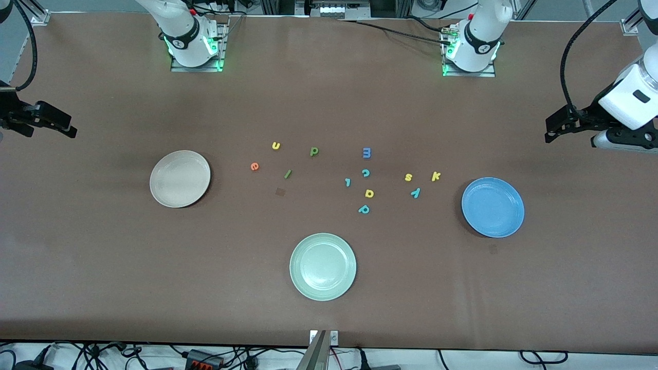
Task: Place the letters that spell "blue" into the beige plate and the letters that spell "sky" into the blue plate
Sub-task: 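Reach the right gripper to orange e while the left gripper reaches yellow k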
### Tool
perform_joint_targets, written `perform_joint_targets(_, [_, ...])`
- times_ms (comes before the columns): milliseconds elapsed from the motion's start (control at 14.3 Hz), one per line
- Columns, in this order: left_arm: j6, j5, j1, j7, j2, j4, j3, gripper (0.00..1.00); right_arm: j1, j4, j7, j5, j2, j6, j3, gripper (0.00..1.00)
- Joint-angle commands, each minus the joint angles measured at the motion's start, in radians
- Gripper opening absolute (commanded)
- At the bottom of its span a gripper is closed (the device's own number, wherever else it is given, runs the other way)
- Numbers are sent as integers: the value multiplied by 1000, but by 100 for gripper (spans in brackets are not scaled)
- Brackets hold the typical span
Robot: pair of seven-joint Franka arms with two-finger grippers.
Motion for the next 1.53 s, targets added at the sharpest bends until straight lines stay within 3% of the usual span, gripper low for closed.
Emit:
perform_joint_targets(0, [-24, 2, -2, 21, 19, 37, 2, 100, -18, 3, -8, -11, -9, -16, 13, 100])
perform_joint_targets(767, [-70, -10, -4, 5, 48, 38, -1, 100, -17, -2, -33, -24, 3, -18, 22, 100])
perform_joint_targets(1255, [-116, -10, -33, 19, 119, 64, -2, 100, 167, -37, -14, -14, 58, -91, 24, 100])
perform_joint_targets(1464, [-104, -12, -61, 7, 201, 51, -5, 100, 290, -86, 80, -11, 99, -76, 24, 100])
